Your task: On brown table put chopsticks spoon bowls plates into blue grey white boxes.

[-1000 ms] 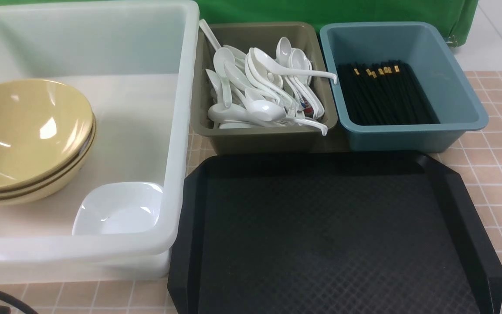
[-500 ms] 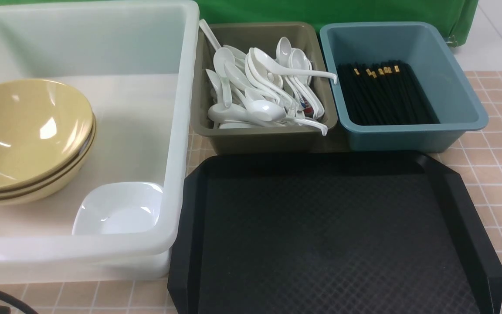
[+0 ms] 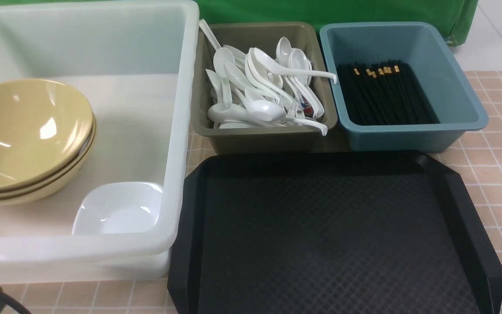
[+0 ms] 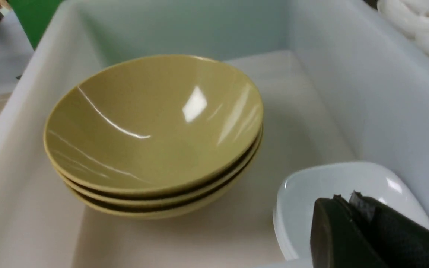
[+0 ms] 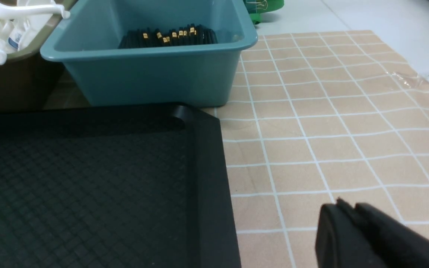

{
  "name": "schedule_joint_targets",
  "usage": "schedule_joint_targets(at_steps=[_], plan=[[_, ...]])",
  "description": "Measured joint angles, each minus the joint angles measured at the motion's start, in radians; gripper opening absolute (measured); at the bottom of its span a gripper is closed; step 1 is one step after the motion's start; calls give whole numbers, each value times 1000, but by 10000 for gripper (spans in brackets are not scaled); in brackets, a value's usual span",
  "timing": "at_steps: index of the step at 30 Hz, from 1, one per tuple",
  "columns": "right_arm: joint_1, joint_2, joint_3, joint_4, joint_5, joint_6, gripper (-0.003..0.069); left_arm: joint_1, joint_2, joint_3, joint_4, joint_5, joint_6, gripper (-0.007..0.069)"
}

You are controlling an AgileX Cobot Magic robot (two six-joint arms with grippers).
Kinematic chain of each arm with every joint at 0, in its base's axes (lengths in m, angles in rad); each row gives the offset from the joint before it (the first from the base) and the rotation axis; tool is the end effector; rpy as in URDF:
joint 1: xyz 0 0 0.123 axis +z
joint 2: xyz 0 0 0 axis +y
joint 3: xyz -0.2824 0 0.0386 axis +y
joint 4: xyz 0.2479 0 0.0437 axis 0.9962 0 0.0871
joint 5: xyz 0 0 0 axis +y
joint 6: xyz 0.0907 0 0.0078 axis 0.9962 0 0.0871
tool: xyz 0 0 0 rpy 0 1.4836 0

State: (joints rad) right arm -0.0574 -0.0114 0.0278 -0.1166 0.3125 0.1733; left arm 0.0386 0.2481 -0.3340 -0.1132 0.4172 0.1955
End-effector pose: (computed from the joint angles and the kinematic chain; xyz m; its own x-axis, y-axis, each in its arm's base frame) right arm 0.0538 -0.0064 0.1763 -0.2308 0.0756 -0.9700 0.1066 0.9929 0.0520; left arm 0.0673 -0.0016 0.2727 -0.2377 0.0826 -0.9678 0.0278 0.9965 0.0782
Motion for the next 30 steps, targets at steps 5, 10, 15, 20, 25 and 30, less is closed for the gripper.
schedule_joint_targets(at_steps=[5, 10, 15, 20, 25, 30], plan=[[0, 0, 0, 0, 0, 0, 88, 0, -94, 150, 32, -227, -155, 1], [0, 0, 0, 0, 0, 0, 93, 0, -234, 323, 113, -354, -196, 1], [0, 0, 0, 0, 0, 0, 96, 0, -259, 360, 113, -303, -203, 1], [0, 0, 0, 0, 0, 0, 99, 0, -259, 360, 113, -140, -212, 1], [0, 0, 0, 0, 0, 0, 99, 0, -259, 360, 113, -109, -212, 1], [0, 0, 0, 0, 0, 0, 99, -17, -259, 360, 113, -109, -211, 1]])
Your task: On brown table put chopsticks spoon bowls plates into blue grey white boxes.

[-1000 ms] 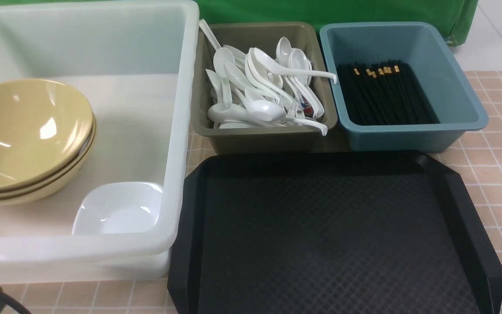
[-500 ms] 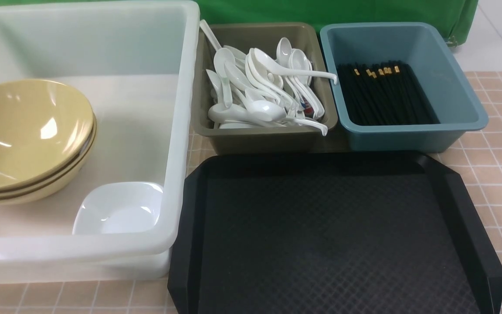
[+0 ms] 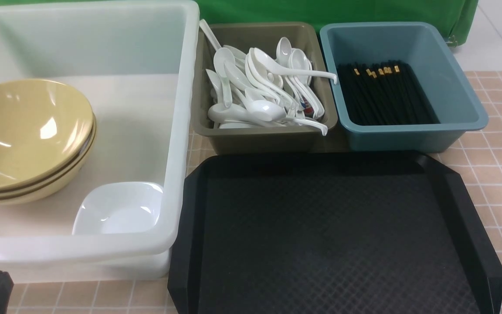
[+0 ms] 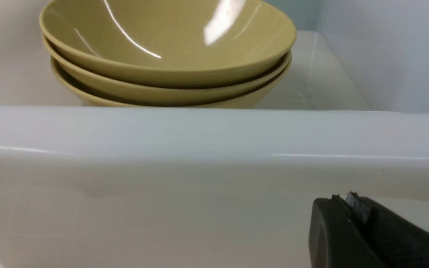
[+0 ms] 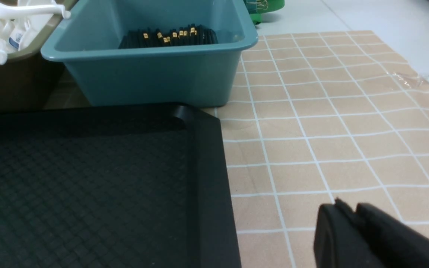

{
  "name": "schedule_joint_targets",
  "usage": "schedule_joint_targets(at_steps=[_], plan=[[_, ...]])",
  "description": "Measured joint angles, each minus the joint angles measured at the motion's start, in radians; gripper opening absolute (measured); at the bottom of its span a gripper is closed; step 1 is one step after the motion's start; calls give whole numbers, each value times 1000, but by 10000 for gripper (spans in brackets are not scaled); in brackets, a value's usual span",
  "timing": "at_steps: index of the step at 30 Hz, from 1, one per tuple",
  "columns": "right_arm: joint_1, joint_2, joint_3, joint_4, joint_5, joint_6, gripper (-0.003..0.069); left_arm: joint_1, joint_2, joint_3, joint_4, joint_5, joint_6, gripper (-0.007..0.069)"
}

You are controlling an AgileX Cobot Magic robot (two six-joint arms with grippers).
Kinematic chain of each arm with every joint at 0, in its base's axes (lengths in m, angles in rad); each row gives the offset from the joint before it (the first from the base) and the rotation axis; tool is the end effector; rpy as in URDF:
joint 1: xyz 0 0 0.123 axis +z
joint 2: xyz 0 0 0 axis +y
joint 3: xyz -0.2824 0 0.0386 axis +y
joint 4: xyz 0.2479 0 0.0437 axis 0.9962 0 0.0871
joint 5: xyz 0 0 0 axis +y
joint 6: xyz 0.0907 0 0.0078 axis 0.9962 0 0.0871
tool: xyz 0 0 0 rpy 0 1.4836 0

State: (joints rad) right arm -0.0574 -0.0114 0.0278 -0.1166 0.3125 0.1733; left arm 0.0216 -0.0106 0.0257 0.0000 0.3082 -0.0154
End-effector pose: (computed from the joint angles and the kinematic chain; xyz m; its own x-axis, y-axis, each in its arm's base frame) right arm 0.0538 -0.0064 0.1763 -0.2308 0.0756 -0.9700 0.1066 0.9929 0.0520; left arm 0.0542 0.0012 0.1771 -0.2335 -0.0204 -0.9721 -0.0252 0.9996 -0.0150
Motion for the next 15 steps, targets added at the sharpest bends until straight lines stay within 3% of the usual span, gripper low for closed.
schedule_joint_targets(at_steps=[15], plan=[[0, 0, 0, 0, 0, 0, 118, -3, 0, 0, 0, 0, -1, 1]])
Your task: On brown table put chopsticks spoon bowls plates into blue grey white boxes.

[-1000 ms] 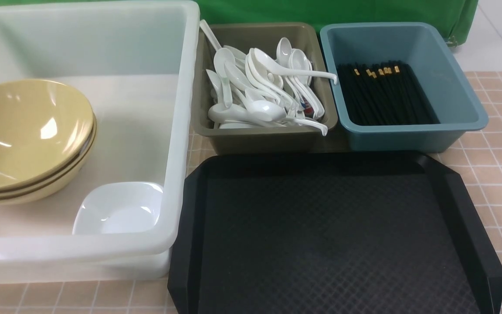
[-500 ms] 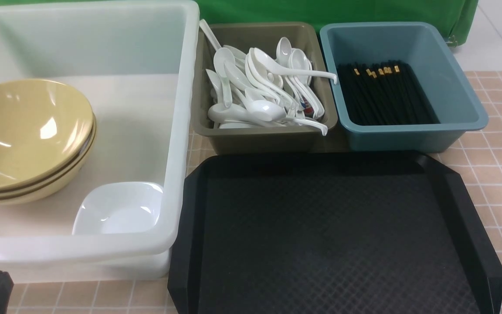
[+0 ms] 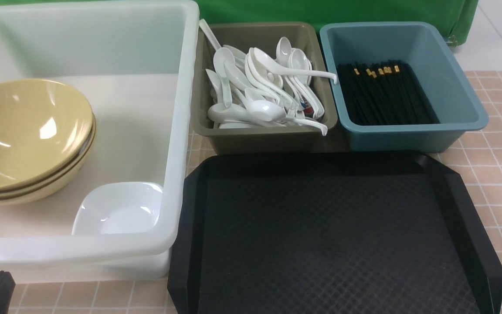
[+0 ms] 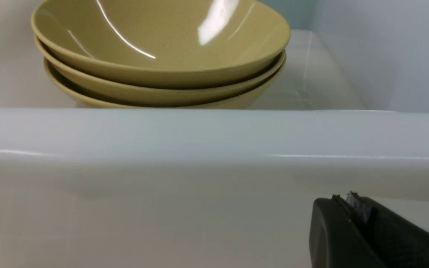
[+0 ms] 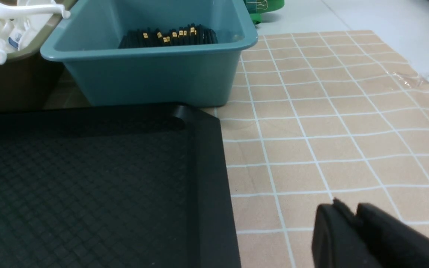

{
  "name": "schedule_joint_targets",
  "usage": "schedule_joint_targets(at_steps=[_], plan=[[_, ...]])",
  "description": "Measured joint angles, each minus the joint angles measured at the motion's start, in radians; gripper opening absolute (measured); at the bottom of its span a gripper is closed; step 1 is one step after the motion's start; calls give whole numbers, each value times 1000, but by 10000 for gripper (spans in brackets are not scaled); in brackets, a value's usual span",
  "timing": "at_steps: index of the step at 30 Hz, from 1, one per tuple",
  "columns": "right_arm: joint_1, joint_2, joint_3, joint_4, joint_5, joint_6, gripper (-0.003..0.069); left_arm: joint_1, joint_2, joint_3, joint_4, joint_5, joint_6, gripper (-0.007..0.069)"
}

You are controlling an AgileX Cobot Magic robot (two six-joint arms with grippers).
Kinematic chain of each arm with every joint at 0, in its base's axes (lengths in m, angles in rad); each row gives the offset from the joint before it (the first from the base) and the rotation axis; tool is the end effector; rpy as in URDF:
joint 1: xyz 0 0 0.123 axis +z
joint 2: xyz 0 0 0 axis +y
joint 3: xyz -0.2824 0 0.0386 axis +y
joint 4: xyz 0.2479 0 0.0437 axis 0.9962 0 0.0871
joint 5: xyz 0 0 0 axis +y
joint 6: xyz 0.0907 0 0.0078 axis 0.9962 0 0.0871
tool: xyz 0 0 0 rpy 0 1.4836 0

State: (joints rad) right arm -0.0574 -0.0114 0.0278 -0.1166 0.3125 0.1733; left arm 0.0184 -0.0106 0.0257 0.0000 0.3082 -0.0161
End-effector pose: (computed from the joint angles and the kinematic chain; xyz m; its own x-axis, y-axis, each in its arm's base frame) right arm 0.0538 -0.0064 0.1763 -0.2308 0.0756 -0.9700 0.1066 0.9929 0.0520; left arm 0.0542 0.0010 0.1771 -0.2336 -0.0204 -0.9721 -0.0222 0.9996 -0.0157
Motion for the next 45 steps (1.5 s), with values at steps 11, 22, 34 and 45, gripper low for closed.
schedule_joint_targets(at_steps=[11, 22, 34, 45], plan=[[0, 0, 0, 0, 0, 0, 124, 0, 0, 0, 0, 0, 0, 1], [0, 0, 0, 0, 0, 0, 128, 0, 0, 0, 0, 0, -2, 1], [0, 0, 0, 0, 0, 0, 142, 0, 0, 0, 0, 0, -3, 1], [0, 0, 0, 0, 0, 0, 150, 0, 0, 0, 0, 0, -3, 1]])
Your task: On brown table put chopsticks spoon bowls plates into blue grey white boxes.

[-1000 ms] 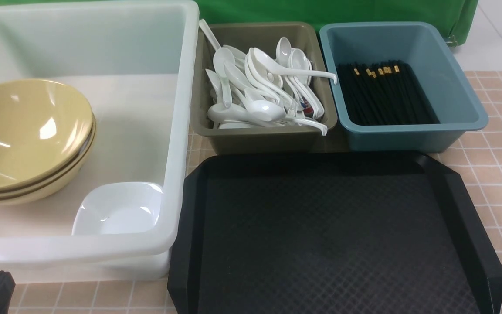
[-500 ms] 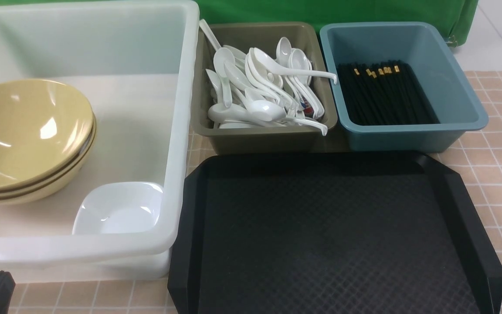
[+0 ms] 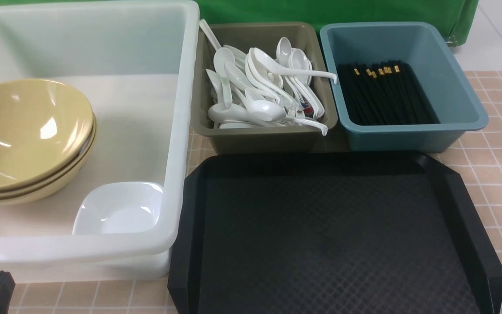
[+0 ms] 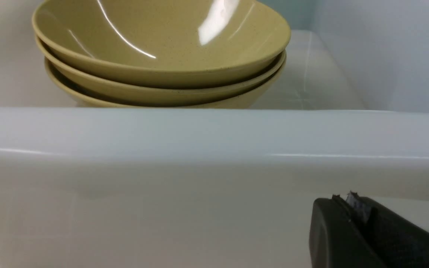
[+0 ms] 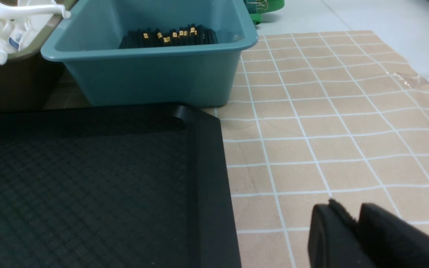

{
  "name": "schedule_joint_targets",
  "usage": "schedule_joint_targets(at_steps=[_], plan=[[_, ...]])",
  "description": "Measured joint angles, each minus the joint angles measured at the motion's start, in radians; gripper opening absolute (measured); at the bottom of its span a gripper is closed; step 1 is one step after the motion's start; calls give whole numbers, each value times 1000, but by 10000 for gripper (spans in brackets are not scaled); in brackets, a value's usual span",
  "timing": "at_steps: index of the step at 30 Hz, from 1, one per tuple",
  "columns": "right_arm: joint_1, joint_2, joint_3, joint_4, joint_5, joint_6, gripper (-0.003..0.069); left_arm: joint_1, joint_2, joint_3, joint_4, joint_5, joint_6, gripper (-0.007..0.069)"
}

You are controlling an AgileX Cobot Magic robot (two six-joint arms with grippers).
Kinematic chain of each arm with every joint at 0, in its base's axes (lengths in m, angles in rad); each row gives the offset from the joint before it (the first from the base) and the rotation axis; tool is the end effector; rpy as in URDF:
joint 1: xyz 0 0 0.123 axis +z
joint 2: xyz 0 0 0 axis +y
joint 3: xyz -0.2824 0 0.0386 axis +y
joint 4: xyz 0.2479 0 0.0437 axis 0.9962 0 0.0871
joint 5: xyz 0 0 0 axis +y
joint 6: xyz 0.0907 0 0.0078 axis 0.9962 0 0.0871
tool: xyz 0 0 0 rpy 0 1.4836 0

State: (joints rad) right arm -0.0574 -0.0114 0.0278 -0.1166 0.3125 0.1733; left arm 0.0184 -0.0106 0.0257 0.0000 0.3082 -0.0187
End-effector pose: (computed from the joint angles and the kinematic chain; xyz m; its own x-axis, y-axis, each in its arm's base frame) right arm 0.0538 -0.0064 0.1763 -0.2308 0.0756 -0.9700 0.1066 0.9929 0.0520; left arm 0.0542 0.0010 0.1771 -0.2335 -0.0230 -0.9721 -0.0228 0.9996 -0.0182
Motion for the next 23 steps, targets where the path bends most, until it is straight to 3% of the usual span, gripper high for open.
schedule_joint_targets(at_steps=[23], plan=[[0, 0, 0, 0, 0, 0, 173, 0, 0, 0, 0, 0, 2, 1]])
